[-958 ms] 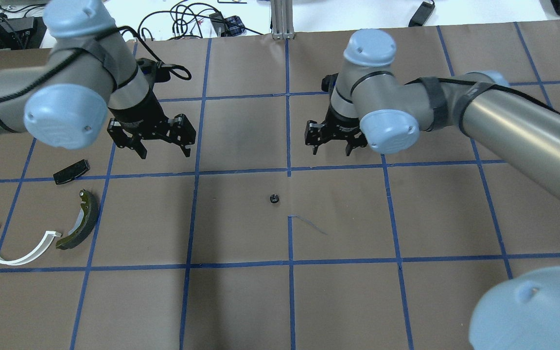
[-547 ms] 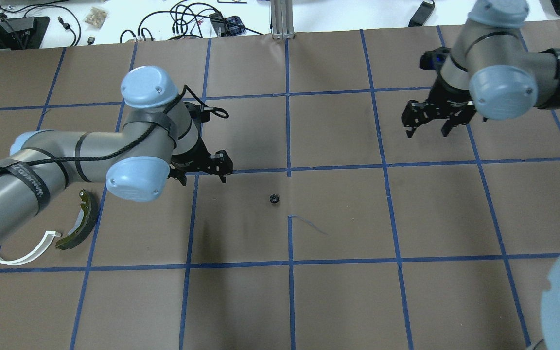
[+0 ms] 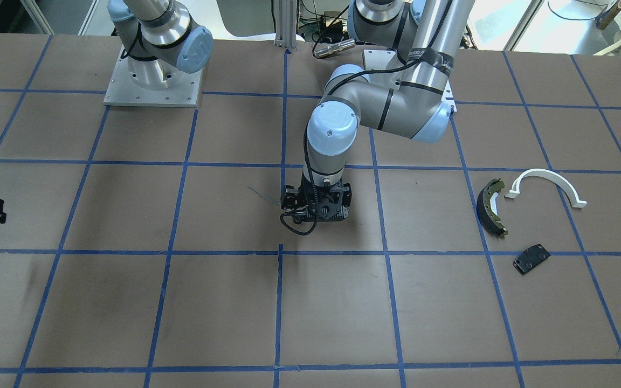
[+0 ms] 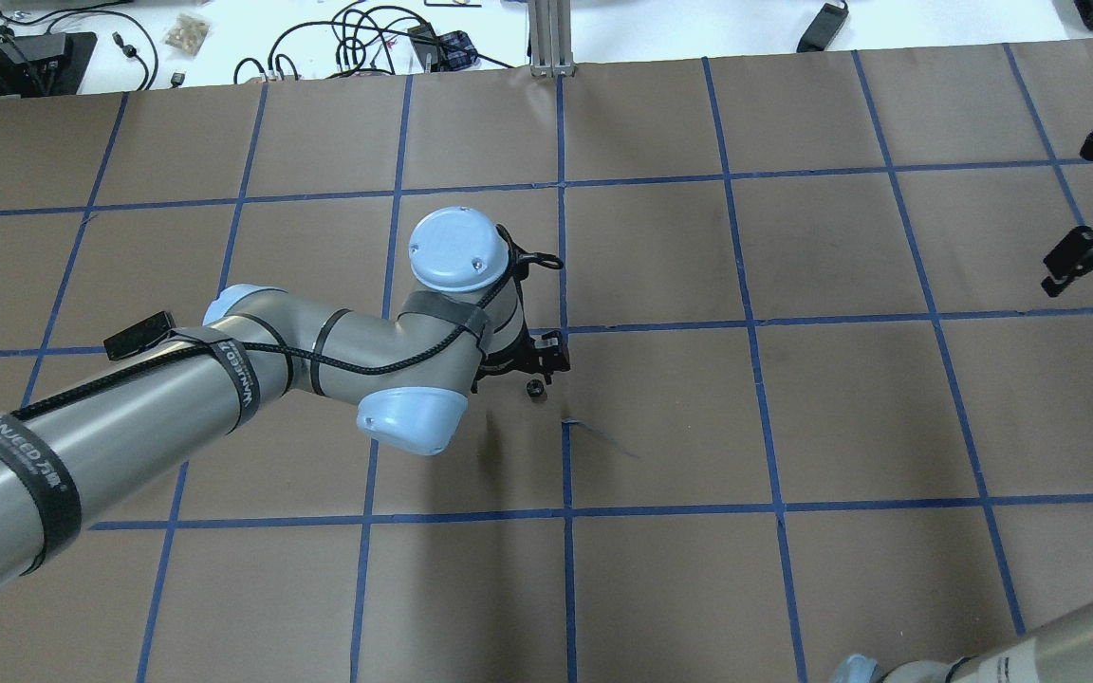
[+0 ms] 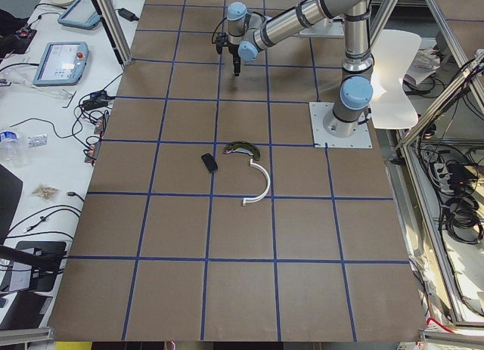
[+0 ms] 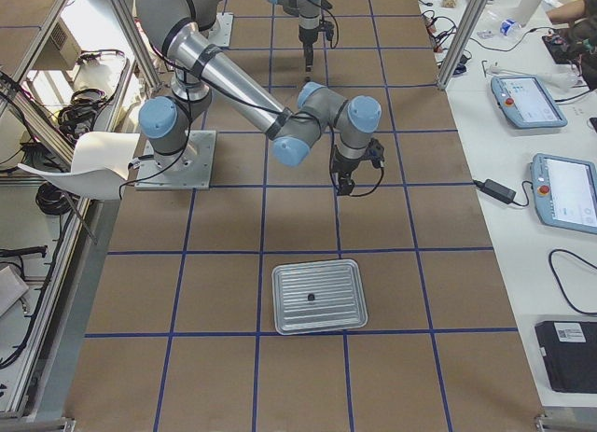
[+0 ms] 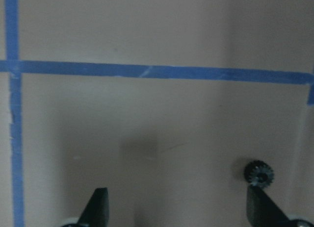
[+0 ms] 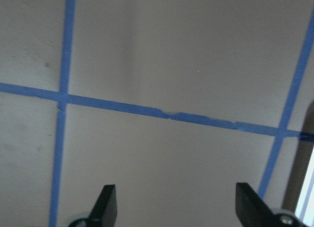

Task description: Place bearing gear from tray to pile

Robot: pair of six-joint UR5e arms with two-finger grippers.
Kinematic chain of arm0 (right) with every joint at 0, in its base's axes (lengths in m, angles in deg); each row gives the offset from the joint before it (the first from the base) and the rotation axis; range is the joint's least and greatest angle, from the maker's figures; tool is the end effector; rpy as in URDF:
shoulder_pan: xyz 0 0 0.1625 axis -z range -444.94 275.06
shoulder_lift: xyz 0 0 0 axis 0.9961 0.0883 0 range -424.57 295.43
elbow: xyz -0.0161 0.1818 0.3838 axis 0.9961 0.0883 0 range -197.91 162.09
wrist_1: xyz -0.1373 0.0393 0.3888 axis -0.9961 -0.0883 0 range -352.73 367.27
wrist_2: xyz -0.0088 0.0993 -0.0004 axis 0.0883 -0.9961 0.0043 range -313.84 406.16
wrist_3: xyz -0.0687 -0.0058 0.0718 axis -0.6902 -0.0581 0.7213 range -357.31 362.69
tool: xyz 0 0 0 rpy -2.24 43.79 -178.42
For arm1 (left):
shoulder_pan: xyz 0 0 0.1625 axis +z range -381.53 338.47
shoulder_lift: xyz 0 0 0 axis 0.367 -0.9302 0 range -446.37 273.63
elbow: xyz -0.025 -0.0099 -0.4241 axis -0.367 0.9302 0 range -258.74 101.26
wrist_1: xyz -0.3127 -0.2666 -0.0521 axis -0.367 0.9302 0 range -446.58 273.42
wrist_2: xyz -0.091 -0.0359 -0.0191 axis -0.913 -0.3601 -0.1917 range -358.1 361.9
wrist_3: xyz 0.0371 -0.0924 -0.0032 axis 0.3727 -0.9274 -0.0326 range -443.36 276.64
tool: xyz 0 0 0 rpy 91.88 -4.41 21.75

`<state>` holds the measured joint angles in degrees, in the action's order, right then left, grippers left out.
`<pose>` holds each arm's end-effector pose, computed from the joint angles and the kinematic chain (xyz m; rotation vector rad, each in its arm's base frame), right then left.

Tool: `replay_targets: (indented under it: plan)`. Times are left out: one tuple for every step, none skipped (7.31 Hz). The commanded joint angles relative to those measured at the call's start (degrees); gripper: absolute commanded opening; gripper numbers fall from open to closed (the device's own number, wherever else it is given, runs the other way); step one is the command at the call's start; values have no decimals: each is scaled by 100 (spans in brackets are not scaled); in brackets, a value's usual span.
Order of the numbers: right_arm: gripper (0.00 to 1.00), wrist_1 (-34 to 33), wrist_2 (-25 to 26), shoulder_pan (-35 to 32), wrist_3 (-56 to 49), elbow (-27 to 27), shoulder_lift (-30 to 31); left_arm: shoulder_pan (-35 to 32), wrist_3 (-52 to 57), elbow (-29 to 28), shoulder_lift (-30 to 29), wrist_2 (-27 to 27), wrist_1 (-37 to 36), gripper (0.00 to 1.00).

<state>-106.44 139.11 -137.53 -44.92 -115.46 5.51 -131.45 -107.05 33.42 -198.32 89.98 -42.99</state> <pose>-0.2540 -0.5431 0.2755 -0.2811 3.1198 0.1303 -0.3137 -0.4650 0.1882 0.1011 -3.0936 0.0385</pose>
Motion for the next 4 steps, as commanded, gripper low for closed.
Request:
replay_targets:
  plan:
    - [83,-405,267,965,-1167,208,-414,-161,-57,-28,-222,25,-202,100]
    - [83,-424,259,1309,-1476,366,-651,-161,-31,-19,-266,43,-202,98]
    - [83,-589,276,1461,-1723,646,-932,-161,-22,-28,-319,52,-211,89]
    - [83,-678,267,1610,-2091,945,-1231,-179,-30,-28,-319,61,-211,37]
